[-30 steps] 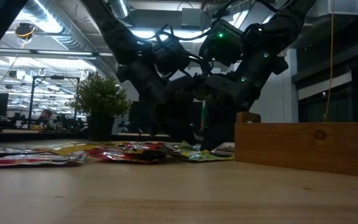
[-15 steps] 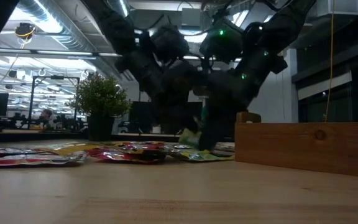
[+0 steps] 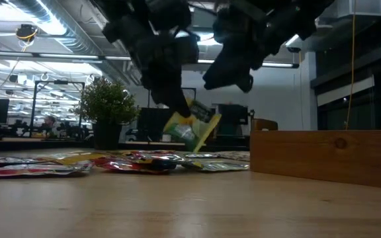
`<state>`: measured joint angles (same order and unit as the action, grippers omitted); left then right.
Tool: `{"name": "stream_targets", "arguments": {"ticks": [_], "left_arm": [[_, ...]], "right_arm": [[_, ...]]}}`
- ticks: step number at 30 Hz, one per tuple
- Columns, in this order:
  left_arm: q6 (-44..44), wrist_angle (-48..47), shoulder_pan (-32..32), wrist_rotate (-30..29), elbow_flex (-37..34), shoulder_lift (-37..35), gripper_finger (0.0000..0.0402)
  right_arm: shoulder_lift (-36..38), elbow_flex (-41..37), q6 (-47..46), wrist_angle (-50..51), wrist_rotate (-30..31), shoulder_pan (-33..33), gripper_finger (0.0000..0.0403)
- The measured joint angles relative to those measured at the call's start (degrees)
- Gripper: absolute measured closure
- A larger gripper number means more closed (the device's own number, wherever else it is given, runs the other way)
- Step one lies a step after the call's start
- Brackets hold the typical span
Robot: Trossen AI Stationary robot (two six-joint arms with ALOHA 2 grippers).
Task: Pick & Place Tea
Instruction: Put the yellow tea bag into the middle slot of the wooden organizer
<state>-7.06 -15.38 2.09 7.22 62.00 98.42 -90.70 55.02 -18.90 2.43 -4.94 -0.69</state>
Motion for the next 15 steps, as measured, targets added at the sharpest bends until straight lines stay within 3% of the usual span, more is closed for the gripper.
{"name": "stream_targets", "arguments": {"ticks": [15], "left_arm": [[3.2,2.2,-1.3,-2.2,0.0,-3.7,0.0399]], "right_arm": [[0.4,0.0,-0.4,2.8,0.2,0.0,0.0302]]}}
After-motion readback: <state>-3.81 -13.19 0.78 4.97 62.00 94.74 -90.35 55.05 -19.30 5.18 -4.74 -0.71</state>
